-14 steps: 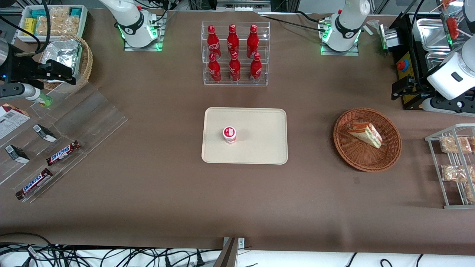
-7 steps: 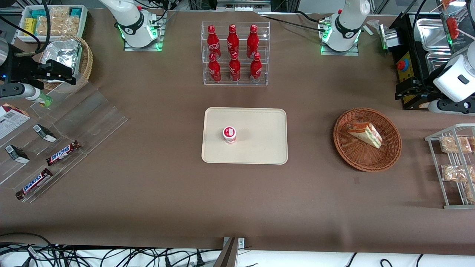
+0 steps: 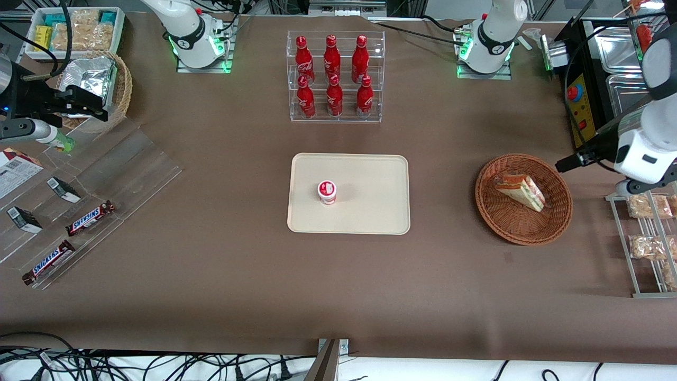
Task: Place sandwich from basket to tray
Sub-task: 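Move the left gripper over the wrapped sandwich in the wicker basket, then lower the left gripper and close it on the wrapped sandwich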
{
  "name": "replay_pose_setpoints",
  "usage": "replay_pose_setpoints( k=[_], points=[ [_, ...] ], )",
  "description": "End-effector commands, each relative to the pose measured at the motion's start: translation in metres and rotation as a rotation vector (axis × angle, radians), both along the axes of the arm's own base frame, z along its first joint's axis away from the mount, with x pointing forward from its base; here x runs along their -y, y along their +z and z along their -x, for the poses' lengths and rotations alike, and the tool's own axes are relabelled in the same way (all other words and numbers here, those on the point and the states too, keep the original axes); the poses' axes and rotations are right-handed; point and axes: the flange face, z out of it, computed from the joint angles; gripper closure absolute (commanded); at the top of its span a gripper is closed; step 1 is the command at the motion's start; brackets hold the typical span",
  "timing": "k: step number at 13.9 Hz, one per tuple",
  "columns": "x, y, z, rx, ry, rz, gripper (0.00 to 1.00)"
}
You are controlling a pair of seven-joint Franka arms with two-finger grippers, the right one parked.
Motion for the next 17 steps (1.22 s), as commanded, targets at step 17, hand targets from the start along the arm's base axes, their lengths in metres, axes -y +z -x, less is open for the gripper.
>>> replay_pose_setpoints(
  k=[17],
  points=[
    [0.005,-0.2,0.058,0.232,0.457,-0.064,0.0]
  ],
)
